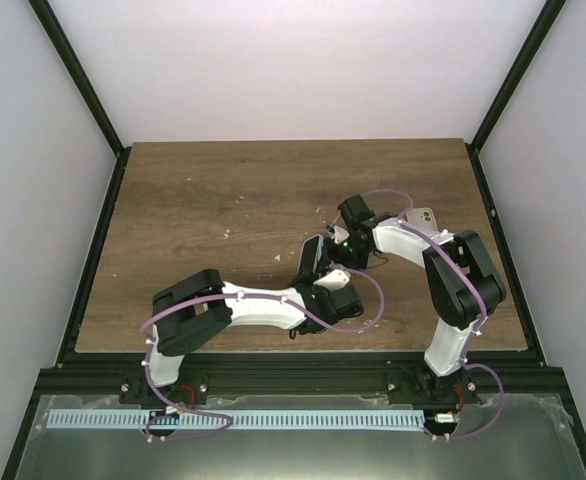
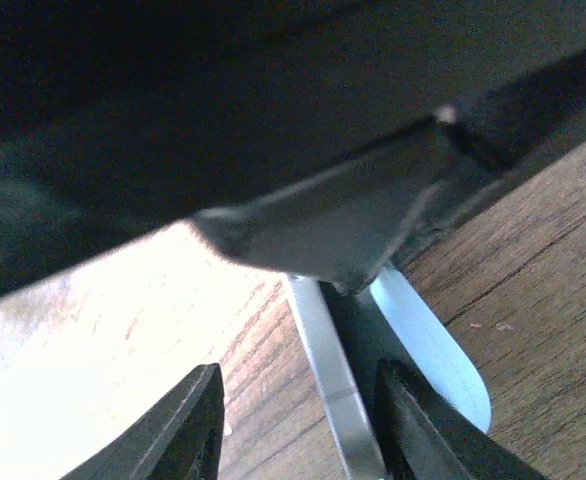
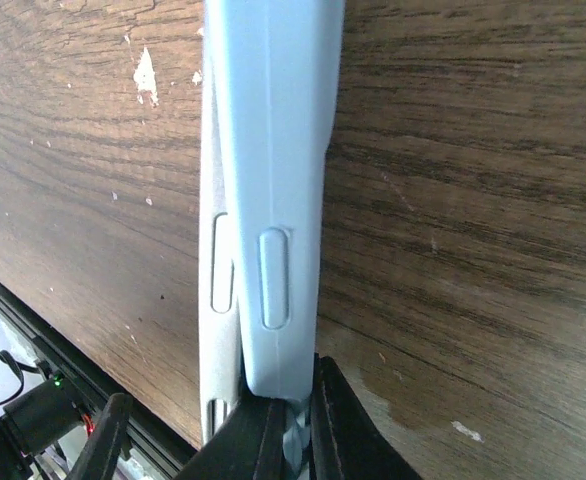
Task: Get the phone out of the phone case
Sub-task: Remove the phone case from the phone.
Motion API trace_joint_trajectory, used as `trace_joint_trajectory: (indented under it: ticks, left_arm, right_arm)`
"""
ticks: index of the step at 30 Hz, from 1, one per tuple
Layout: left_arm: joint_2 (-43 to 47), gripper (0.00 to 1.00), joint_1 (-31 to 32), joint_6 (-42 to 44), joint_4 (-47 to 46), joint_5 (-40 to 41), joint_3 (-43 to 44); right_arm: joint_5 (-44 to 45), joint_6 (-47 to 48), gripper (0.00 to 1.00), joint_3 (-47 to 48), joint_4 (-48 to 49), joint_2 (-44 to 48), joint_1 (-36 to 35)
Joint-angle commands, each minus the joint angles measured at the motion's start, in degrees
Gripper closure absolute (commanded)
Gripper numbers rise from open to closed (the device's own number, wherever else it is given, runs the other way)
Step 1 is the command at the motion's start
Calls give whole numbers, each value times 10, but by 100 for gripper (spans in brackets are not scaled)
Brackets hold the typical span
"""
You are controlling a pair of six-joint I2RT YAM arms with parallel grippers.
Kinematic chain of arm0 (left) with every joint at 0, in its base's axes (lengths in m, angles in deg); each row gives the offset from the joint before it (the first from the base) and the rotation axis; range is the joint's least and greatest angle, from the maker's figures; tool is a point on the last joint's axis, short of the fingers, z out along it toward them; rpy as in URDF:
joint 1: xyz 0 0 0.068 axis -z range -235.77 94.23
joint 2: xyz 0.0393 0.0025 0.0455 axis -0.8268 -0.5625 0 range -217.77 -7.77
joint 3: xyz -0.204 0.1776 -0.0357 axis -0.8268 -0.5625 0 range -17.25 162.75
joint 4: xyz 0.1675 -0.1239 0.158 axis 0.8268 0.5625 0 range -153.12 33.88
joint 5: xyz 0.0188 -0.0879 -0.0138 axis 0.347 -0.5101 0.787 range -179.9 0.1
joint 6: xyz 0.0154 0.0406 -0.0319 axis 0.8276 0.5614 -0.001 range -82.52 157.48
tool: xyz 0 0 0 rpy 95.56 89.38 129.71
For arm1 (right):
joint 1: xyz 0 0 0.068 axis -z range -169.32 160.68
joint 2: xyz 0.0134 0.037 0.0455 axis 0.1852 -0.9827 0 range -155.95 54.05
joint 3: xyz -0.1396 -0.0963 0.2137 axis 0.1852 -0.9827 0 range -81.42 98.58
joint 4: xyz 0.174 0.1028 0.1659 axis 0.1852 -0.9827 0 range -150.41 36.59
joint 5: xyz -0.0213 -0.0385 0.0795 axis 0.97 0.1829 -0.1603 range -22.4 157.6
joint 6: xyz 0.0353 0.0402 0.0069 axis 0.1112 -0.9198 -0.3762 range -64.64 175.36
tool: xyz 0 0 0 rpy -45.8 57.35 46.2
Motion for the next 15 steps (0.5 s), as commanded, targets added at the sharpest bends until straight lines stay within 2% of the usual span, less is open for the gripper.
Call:
trace_joint_trajectory:
  ticks: [1,11,15]
  left_arm:
    - [-20,62,-9,30,10,14,-4]
    - [-17,92,-9,46,-1,-5,-8]
    - [-12,100,-9,48,-4,-2,-10]
  right_arm:
    - [-34,8,99,1,-23,15,2]
    - [-24,9,99,4,-25,16,3]
    - [-16,8,99,2,-22,18,4]
